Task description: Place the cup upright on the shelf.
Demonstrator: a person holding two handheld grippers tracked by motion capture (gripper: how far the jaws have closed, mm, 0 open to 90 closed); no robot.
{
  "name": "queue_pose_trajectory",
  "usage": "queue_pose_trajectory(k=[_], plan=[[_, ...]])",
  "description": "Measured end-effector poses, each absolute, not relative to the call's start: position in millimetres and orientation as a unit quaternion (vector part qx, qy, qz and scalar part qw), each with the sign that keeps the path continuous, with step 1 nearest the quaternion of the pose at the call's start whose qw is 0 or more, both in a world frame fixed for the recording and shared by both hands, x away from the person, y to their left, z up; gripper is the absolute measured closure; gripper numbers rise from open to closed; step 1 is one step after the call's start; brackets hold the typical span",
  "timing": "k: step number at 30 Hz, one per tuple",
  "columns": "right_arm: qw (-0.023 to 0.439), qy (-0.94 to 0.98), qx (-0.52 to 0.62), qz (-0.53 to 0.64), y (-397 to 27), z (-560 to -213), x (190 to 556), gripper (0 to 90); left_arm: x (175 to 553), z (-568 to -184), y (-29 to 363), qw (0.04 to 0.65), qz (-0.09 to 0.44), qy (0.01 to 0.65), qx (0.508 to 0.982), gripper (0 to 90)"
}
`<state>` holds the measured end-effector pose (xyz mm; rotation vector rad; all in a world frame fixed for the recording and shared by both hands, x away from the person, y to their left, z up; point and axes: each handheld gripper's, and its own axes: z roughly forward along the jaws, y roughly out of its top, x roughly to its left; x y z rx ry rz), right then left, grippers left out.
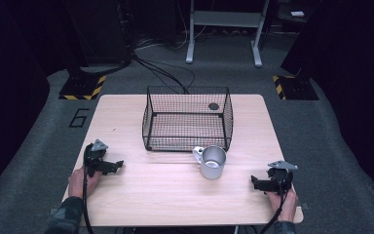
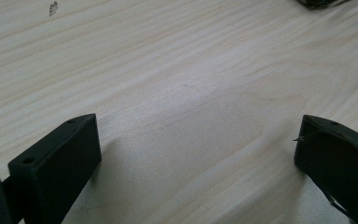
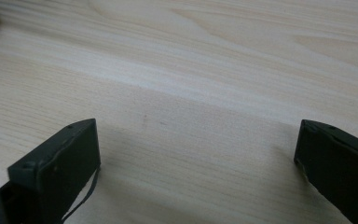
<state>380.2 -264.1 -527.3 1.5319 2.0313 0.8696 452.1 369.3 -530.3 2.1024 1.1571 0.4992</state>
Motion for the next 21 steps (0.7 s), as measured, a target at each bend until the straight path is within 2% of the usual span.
queue_pose_trajectory(k=[7,21], plan=[[0.213,0.731,0.547,0.349,-265.0,-516.9,372.8,0.0,452.2,-530.4,369.1,0.340,0.191,0.445,0.806,0.3],[0.181,0.759,0.477,0.404,-231.3,-471.6,362.9,0.0,452.1,-530.3,369.0,0.339,0.191,0.446,0.806,0.3]])
